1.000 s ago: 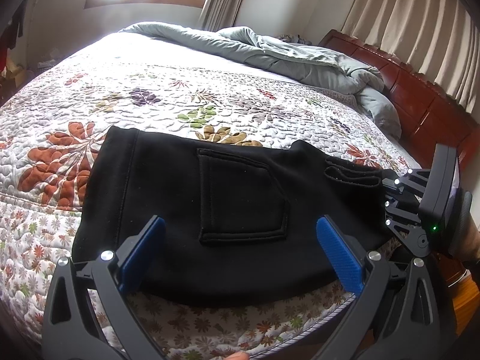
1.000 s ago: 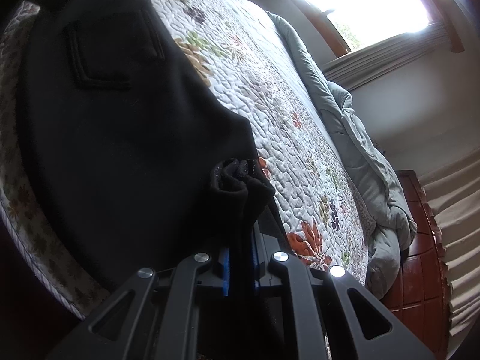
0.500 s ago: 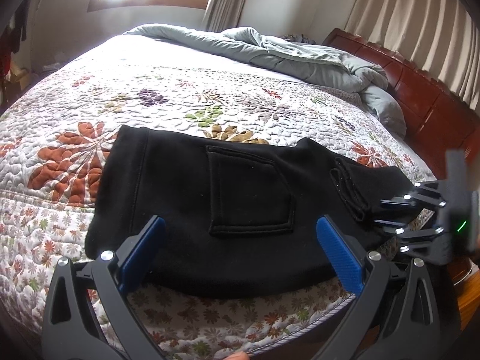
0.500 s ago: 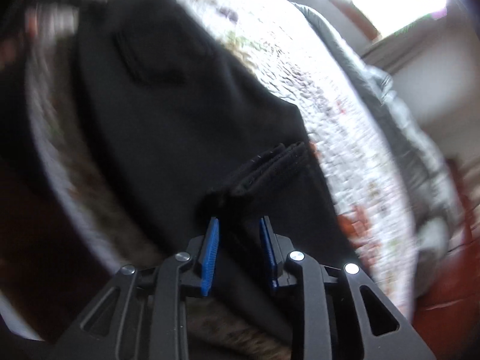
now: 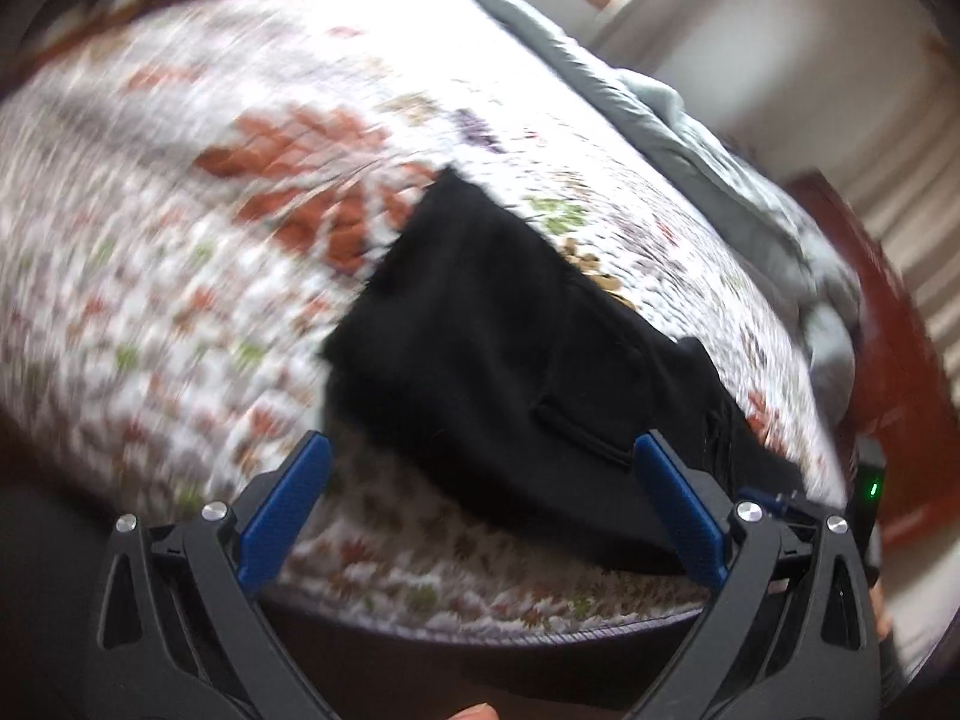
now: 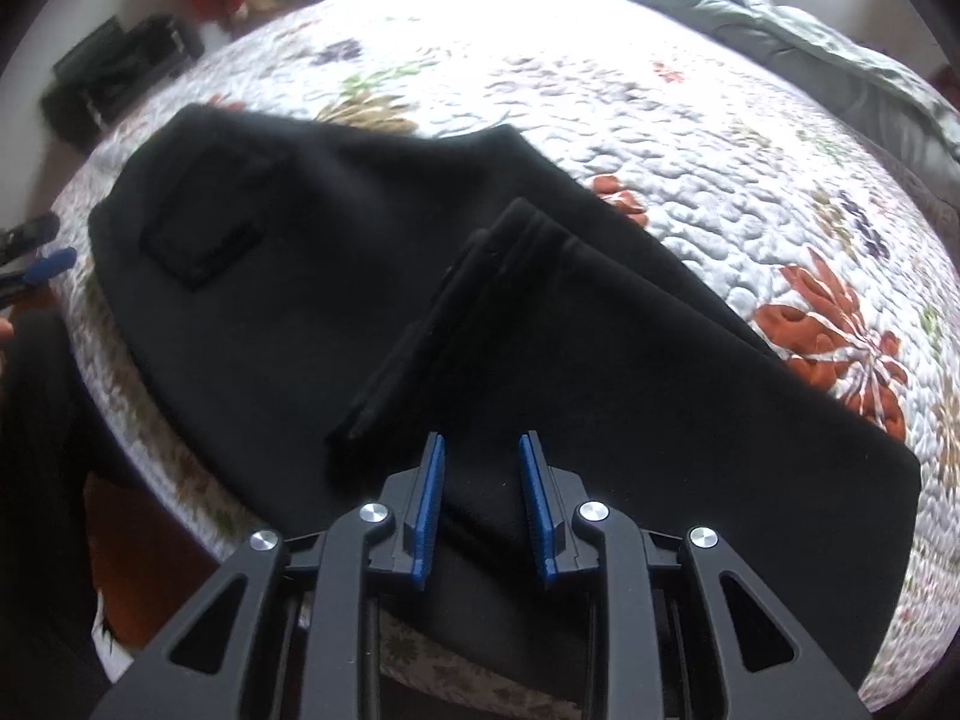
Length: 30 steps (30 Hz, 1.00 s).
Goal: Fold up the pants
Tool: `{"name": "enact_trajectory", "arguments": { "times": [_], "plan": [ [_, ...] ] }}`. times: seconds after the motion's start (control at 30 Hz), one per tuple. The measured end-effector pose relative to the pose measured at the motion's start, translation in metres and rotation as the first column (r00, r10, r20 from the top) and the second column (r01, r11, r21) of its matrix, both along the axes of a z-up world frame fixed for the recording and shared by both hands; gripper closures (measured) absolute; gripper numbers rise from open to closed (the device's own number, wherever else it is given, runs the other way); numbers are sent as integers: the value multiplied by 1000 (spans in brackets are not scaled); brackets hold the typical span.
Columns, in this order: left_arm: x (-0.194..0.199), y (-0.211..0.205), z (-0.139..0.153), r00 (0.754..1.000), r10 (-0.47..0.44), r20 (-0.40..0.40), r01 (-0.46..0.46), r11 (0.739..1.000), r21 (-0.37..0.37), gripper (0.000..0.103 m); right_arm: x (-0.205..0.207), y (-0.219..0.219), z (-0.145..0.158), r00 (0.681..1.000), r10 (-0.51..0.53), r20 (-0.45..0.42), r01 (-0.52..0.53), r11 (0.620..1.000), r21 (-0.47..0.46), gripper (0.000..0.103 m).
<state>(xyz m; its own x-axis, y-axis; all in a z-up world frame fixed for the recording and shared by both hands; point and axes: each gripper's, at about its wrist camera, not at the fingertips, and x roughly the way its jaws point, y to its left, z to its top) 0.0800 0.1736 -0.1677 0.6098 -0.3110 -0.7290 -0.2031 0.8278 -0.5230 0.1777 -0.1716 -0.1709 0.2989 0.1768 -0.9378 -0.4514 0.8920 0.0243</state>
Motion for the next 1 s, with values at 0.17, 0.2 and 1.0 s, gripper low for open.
{"name": "enact_trajectory", "arguments": {
  "times": [0.17,0.2,1.0],
  "plan": [
    [-6,16,-9,998,60,-28,-63,985,-159,3,42,27,45,985,161,-56,-154,981,117,52],
    [-6,18,-12,998,63,-31,-67,981,-184,3,56,40,55,972,222,-78,-207,964,169,38],
    [20,15,-51,953,276,-124,-302,832,-466,4,187,348,-30,368,773,-516,-649,611,453,17]
  ]
}}
